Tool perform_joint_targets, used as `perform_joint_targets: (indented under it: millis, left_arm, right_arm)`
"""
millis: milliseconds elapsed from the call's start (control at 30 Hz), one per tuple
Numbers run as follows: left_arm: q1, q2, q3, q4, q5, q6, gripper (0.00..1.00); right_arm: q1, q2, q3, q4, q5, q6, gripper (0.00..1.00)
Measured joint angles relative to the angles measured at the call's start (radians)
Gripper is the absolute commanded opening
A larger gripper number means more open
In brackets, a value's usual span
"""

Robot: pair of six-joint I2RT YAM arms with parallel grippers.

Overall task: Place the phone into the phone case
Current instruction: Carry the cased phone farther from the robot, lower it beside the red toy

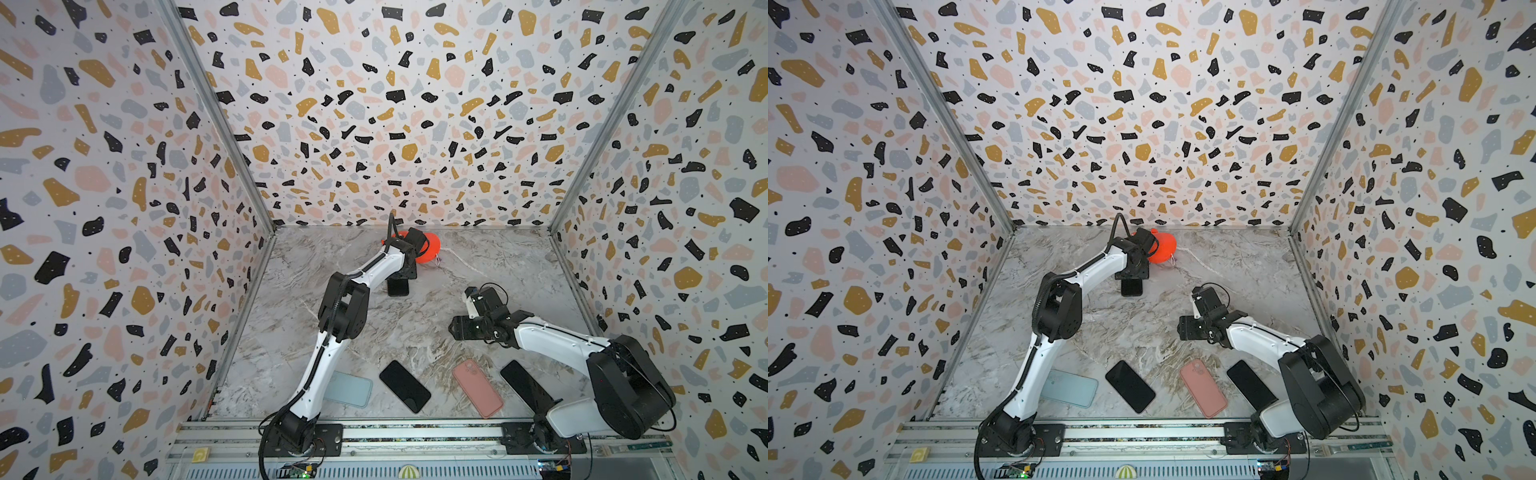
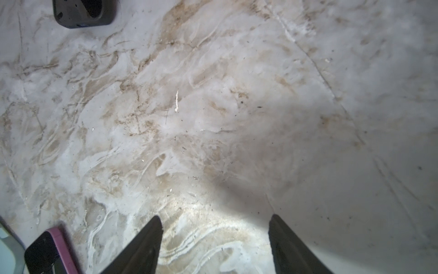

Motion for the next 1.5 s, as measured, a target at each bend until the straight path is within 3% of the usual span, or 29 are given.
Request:
perform_joint_targets:
  millis: [667, 1033, 1233, 1367, 1500]
  left_arm:
    - [0.008, -0.032, -0.105, 0.05, 0.022, 0.024, 0.71]
    - [0.008, -0.035, -0.106, 0.048, 0.023, 0.051, 0.87]
    - [0.013, -0.041, -0.108, 0.043, 0.024, 0.063, 0.88]
    - [0.012, -0.116, -0.19, 0.048, 0.025, 0.071, 0.88]
    - [0.002, -0.309, -0.373, 0.076, 0.026, 0.071, 0.88]
  right_arm:
    - [-0.004, 0.006, 0.0, 0.007, -0.011, -0.001, 0.73]
    - [-0.004, 0.018, 0.034, 0.004, -0.011, -0.011, 0.73]
    - [-0.004, 0.018, 0.034, 0.002, -0.011, -0.012, 0.73]
    - [-0.004, 0.018, 0.034, -0.005, -0.017, -0.023, 0.73]
    - [0.006, 0.01, 0.034, -0.019, -0.027, -0.042, 0.72]
